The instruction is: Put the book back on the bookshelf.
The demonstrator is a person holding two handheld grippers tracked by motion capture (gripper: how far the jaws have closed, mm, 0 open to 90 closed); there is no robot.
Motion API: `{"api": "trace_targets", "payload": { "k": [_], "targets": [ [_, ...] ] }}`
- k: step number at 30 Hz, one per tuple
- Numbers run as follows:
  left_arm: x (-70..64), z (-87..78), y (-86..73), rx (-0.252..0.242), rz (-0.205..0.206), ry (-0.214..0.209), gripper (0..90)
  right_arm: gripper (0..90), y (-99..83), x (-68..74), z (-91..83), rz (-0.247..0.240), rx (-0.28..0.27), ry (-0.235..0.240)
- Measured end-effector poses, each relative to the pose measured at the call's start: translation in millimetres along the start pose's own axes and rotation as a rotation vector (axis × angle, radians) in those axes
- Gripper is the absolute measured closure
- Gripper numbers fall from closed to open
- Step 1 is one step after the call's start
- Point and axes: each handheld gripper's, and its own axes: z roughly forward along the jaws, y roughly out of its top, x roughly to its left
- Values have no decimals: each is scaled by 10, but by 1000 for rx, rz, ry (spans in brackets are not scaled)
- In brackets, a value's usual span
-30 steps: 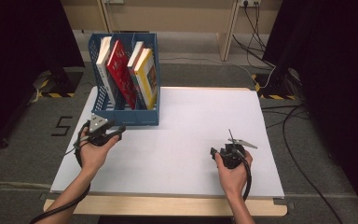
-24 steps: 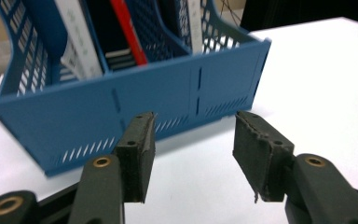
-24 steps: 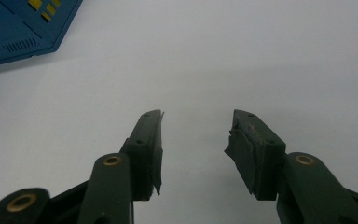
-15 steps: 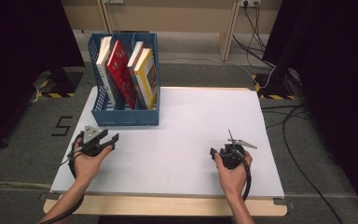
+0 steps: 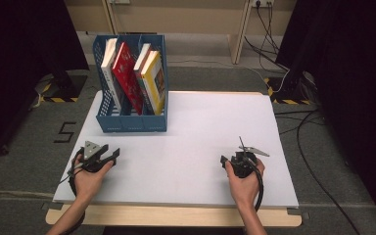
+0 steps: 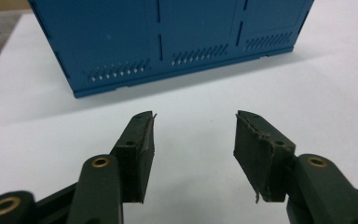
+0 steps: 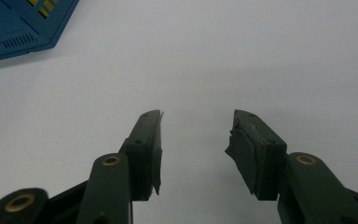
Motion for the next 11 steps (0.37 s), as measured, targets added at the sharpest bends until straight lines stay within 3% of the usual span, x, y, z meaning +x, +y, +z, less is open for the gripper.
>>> {"api": "trace_targets", "payload": {
  "k": [3,11],
  "targets": [
    [-1,17,-28,6,16,0,464,533,4,-32,-15,6,-5,-8],
    [14,24,-29,14,6,-14,446,529,12,-168,-92,43,-28,-35]
  ]
}}
